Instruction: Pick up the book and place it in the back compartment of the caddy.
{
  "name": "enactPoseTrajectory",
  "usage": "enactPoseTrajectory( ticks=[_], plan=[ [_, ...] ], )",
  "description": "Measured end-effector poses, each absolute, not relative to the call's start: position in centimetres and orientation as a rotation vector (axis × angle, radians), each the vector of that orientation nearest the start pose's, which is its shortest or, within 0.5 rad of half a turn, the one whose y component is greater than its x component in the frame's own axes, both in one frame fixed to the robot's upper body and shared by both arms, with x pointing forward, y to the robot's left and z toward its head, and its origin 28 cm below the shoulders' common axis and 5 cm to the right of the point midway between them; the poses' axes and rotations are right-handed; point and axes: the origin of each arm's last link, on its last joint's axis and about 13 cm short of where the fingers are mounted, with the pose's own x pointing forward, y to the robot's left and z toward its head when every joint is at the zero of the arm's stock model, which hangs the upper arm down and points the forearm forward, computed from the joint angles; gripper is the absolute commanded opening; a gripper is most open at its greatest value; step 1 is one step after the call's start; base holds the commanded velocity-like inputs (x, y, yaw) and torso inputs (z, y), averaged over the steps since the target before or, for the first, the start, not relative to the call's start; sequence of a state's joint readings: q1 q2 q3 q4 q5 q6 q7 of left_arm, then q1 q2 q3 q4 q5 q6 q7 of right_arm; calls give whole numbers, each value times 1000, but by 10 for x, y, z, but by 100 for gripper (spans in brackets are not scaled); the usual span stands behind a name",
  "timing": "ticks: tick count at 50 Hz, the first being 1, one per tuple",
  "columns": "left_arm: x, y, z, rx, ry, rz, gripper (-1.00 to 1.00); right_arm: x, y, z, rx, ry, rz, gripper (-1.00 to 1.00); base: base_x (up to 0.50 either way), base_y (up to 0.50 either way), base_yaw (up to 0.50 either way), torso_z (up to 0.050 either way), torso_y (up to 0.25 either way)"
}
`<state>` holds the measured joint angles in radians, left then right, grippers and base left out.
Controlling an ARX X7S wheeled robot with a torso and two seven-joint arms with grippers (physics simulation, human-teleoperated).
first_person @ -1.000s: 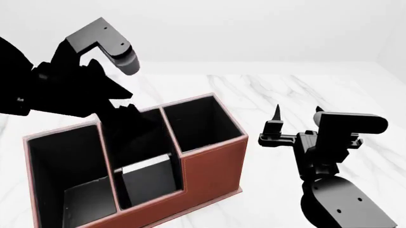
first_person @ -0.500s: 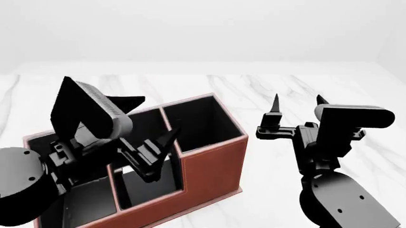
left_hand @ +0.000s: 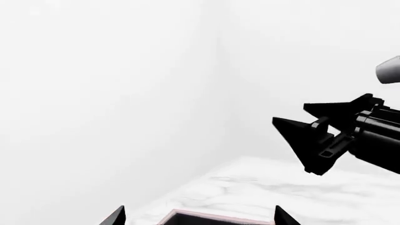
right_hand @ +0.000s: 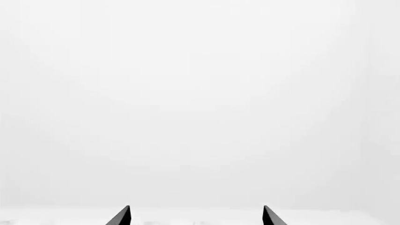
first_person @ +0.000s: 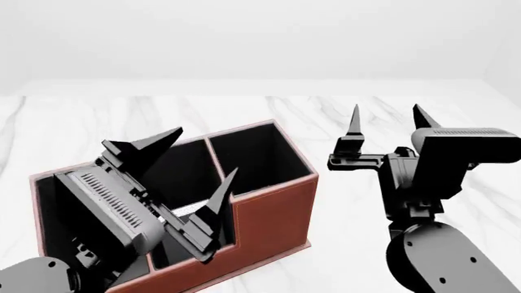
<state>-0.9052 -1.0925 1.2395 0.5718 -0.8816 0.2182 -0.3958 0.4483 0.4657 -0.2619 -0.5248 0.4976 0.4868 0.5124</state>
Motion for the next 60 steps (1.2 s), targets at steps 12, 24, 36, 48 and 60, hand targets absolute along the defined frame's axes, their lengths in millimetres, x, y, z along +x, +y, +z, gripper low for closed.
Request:
enactPoseTrajectory(
  ticks=[12, 24, 36, 48, 60],
  plan=[
    [208, 233, 180, 127, -391, -649, 100, 246, -111, 189, -59, -392, -26, 100, 0, 0, 0, 0, 0],
    [212, 232, 195, 159, -446, -642, 100, 243, -108, 211, -60, -475, -1, 100, 0, 0, 0, 0, 0],
    [220, 234, 215, 208, -485, -618, 100, 242, -106, 234, -56, -546, 19, 100, 0, 0, 0, 0, 0],
    [227, 240, 235, 251, -506, -579, 100, 242, -104, 250, -58, -591, 32, 100, 0, 0, 0, 0, 0],
    [230, 244, 254, 280, -524, -554, 100, 239, -101, 263, -60, -629, 46, 100, 0, 0, 0, 0, 0]
  ],
)
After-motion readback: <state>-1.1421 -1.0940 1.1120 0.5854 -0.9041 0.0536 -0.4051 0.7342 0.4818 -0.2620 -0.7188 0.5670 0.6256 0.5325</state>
